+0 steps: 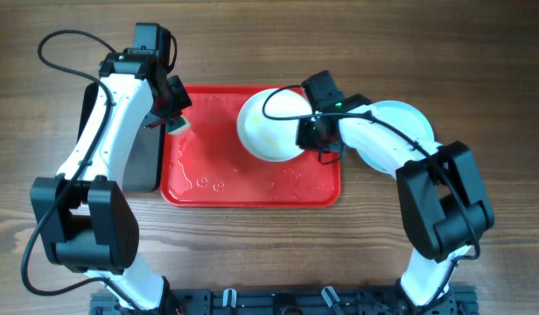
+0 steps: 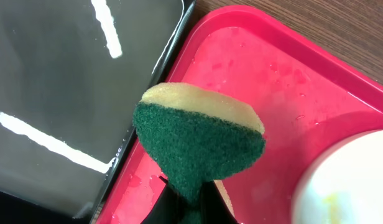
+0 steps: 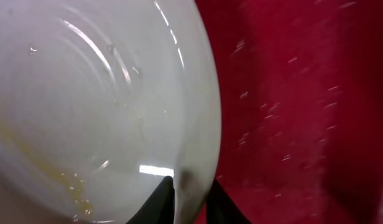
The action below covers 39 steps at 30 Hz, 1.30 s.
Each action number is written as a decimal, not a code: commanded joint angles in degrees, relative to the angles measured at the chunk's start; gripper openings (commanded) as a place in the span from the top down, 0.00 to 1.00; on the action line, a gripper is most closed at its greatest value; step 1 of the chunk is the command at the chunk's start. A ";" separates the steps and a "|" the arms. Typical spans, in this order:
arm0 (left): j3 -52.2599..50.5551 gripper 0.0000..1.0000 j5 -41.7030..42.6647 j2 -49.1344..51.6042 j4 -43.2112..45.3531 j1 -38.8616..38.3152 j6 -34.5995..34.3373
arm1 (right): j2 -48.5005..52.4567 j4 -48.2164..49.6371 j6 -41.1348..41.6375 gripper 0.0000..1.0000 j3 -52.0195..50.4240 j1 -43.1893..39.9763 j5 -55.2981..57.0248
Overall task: Clean dirty plates on tray and stack at the side
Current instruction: 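Move the right gripper to the white plate rim and drag it to tray center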
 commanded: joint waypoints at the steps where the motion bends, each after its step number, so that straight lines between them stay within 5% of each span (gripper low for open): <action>1: -0.37 0.96 0.33 0.39 0.09 0.31 0.72 | 0.98 0.04 -1.57 0.83 0.90 5.49 -5.57; 8: -0.37 0.96 0.31 0.39 -0.68 0.31 0.72 | 0.37 -2.32 -4.61 0.80 4.61 11.10 -5.75; 11: -0.37 0.96 0.31 0.39 -0.74 0.31 0.72 | 0.28 -3.39 -10.14 0.67 9.70 8.87 -5.73; 14: -0.37 0.96 0.33 0.39 -0.70 0.31 0.72 | 0.31 -0.68 -19.26 0.44 12.04 6.60 -6.27; 20: -0.37 0.96 0.33 0.39 -0.63 0.31 0.72 | 3.96 3.26 -34.25 0.40 12.02 5.53 -9.99; 22: -0.37 0.96 0.33 0.39 -0.63 0.31 0.72 | 5.62 2.99 -35.56 0.42 12.02 5.86 -11.56; 26: -0.37 0.96 0.33 0.39 -0.44 0.31 0.72 | 7.56 3.23 -31.34 0.73 11.80 6.23 -12.13; 39: -0.37 0.96 0.76 0.39 0.02 0.31 0.70 | 11.85 5.03 -23.19 0.87 11.78 6.23 -8.72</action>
